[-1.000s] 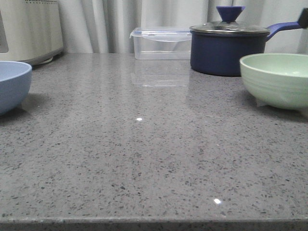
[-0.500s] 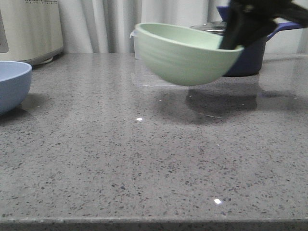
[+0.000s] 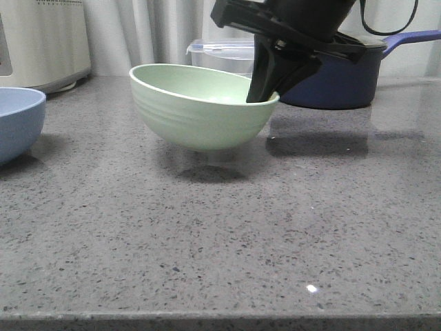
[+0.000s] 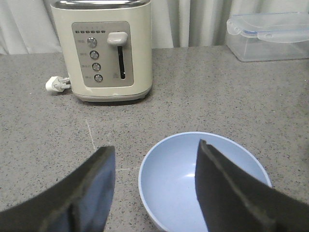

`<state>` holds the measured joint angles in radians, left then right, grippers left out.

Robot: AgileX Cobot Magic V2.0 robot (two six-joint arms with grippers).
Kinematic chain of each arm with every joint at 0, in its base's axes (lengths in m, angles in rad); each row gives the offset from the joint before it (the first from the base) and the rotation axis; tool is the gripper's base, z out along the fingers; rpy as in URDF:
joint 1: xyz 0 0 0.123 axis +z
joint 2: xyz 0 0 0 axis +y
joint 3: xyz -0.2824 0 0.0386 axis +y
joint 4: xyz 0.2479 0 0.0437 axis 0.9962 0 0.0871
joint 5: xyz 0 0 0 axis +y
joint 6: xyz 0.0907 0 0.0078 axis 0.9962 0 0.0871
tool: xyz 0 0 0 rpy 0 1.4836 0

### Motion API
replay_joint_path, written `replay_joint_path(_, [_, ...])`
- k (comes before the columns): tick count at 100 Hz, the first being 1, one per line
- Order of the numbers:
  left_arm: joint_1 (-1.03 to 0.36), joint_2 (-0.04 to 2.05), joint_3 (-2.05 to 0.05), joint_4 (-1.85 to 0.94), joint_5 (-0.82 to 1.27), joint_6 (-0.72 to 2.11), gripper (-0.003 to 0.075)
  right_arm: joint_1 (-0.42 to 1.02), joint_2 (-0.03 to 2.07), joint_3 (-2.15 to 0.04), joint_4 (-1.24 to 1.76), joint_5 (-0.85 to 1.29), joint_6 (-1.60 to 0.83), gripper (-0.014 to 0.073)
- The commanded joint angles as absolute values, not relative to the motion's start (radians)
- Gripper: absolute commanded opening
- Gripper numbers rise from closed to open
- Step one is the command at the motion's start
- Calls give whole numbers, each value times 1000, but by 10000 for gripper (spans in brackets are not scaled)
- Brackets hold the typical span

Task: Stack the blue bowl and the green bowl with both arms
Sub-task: 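Lift the green bowl with the right gripper and set it down mid-table, then open the right gripper and move it back beside the green bowl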

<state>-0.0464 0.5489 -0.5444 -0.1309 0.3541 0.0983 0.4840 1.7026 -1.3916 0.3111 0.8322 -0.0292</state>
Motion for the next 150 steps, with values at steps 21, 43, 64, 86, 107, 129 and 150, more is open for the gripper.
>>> replay_joint_path(21, [-44,555,-578,-144,273,99,365,485,1656,-1430,328,797,-45,279])
replay_joint_path(43, [-44,555,-578,-144,273,99,365,485,1635,-1430,328,792,-45,295])
replay_joint_path(64, [-44,555,-578,-144,273,99,365,485,1561,-1421,327,786,-46,295])
replay_joint_path(86, [-44,555,-578,-144,273,99,365,485,1447,-1316,327,762,-48,295])
replay_joint_path(107, [-44,555,-578,-144,273,99,365,485,1379,-1202,327,733,-48,291])
replay_joint_path(129, [-44,555,-578,-144,273,99,365,489,1375,-1123,332,734,-48,36])
replay_joint_path(150, [-44,555,-578,-144,273,99,365,494,1375,-1078,333,719,-49,-81])
